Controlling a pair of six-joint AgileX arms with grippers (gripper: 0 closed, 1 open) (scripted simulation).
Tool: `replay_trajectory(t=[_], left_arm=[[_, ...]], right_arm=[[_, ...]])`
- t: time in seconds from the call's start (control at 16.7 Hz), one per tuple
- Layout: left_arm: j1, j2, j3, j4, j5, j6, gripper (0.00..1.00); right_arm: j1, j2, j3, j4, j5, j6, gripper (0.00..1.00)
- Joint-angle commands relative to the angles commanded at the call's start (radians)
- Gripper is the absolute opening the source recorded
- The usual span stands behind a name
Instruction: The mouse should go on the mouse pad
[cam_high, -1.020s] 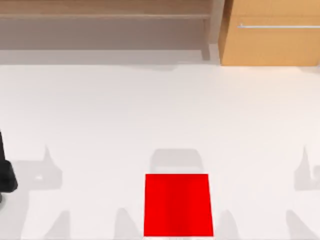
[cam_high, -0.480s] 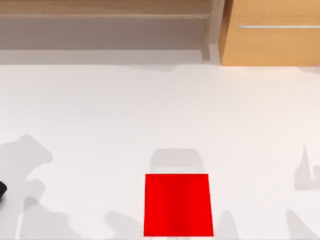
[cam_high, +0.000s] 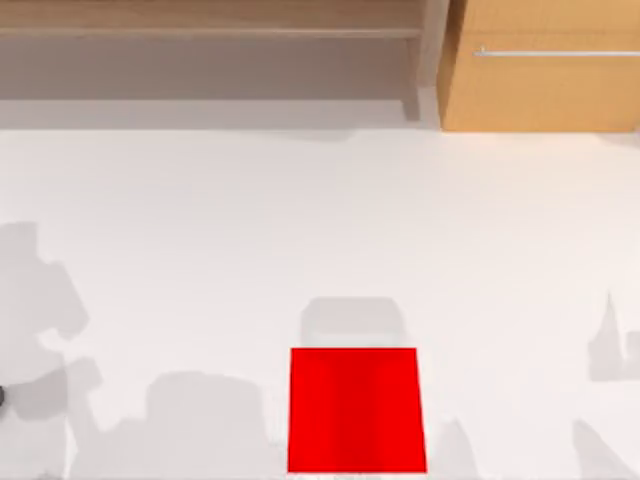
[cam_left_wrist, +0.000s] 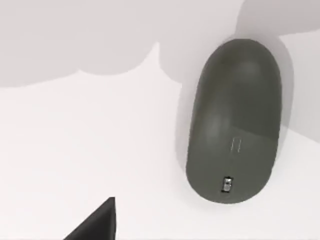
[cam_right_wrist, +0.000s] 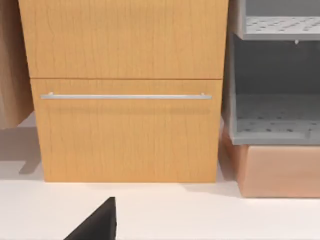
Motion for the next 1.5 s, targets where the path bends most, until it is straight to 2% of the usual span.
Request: replay_trajectory(t=[0.24,0.66,0.84,1.14,1.5], left_arm=[[0.017,0.101,0.077,-0.07,0.0,0.098,1.0],[0.013,0.109,0.067,-0.054,0.0,0.099,1.0],[0.016,0.155,0.009,0.049,0.0,0.1,1.0],[0.02,0.276,-0.131,0.319,0.0,0.106,1.0],[0.022,0.308,-0.17,0.382,0.0,0.108,1.0]], right_arm=[[0.0,0.0,0.0,0.0,0.0,0.0,1.0],[0.0,0.0,0.0,0.0,0.0,0.0,1.0],[0.0,0.0,0.0,0.0,0.0,0.0,1.0],[0.0,0.0,0.0,0.0,0.0,0.0,1.0],[0.0,0.0,0.0,0.0,0.0,0.0,1.0]])
